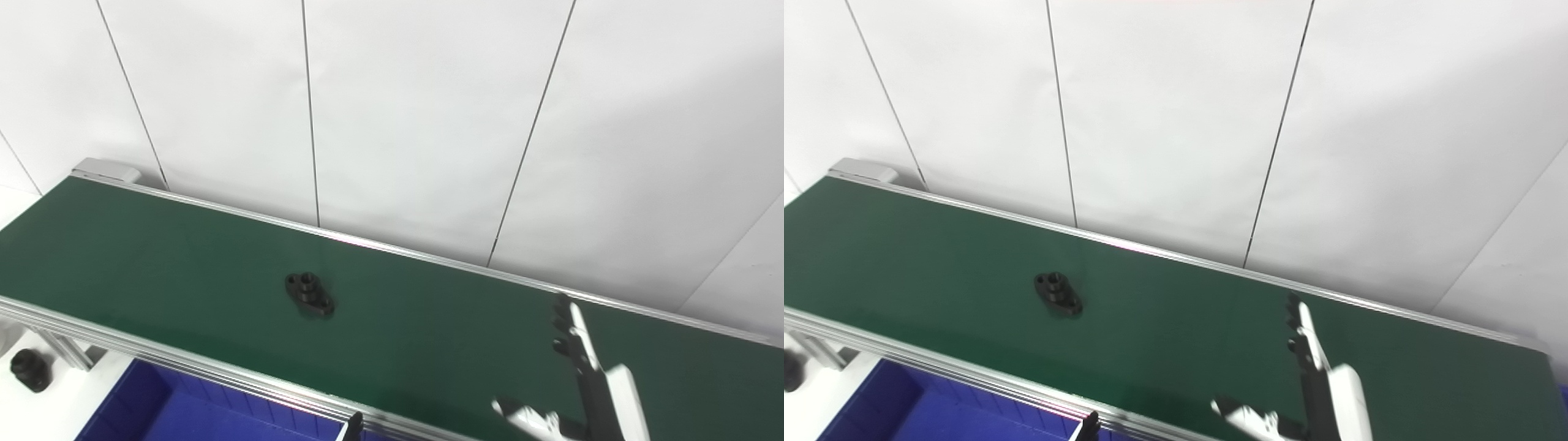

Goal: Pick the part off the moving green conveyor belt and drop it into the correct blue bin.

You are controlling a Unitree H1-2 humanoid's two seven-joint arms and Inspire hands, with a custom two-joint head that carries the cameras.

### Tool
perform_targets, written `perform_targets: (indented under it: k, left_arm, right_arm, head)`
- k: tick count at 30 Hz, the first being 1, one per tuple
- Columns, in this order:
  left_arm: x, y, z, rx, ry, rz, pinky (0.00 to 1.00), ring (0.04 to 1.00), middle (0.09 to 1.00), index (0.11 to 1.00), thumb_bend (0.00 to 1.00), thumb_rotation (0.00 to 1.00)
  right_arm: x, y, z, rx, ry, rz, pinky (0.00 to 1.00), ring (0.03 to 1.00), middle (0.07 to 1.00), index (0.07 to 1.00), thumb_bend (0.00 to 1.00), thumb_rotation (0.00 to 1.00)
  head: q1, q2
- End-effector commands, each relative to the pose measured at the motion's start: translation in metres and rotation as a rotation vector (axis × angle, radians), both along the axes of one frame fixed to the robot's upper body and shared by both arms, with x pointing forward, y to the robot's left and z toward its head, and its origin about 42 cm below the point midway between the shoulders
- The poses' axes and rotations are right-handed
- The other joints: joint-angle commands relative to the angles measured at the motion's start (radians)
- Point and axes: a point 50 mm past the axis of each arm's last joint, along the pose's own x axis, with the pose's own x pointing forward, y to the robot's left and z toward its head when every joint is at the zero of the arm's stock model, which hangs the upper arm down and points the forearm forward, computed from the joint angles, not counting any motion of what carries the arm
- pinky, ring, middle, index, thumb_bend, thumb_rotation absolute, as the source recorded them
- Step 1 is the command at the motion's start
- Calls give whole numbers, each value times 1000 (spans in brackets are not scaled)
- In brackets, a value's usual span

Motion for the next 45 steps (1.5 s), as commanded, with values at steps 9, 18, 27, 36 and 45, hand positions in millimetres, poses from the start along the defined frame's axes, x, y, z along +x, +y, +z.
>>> perform_targets:
  k: [9, 18, 27, 36, 45]
  left_arm:
    - [-1, -25, 14, -72, -31, -9, 1000, 999, 1000, 1000, 906, 1000]
    - [-2, -32, 16, -60, -50, 4, 987, 976, 999, 1000, 909, 1000]
    - [-6, -42, 20, -75, -38, 7, 960, 965, 999, 1000, 911, 1000]
    - [-7, -52, 21, -112, -15, -21, 1000, 1000, 1000, 1000, 987, 1000]
    - [-11, -62, 22, -133, -33, -27, 1000, 987, 1000, 1000, 964, 982]
  right_arm:
    - [60, 34, 18, -169, -19, 1, 732, 874, 915, 961, 996, 674]
    - [101, 71, 22, -331, -56, 48, 681, 818, 869, 946, 1000, 690]
    - [120, 113, 22, -453, -65, 99, 629, 767, 841, 923, 1000, 664]
    - [136, 146, 14, -491, -15, 152, 615, 753, 822, 911, 1000, 680]
    - [147, 165, -7, -525, 43, 189, 582, 720, 790, 894, 1000, 659]
  head:
    - [17, -1]
    - [64, 2]
    - [77, 8]
    - [118, 22]
    - [144, 27]
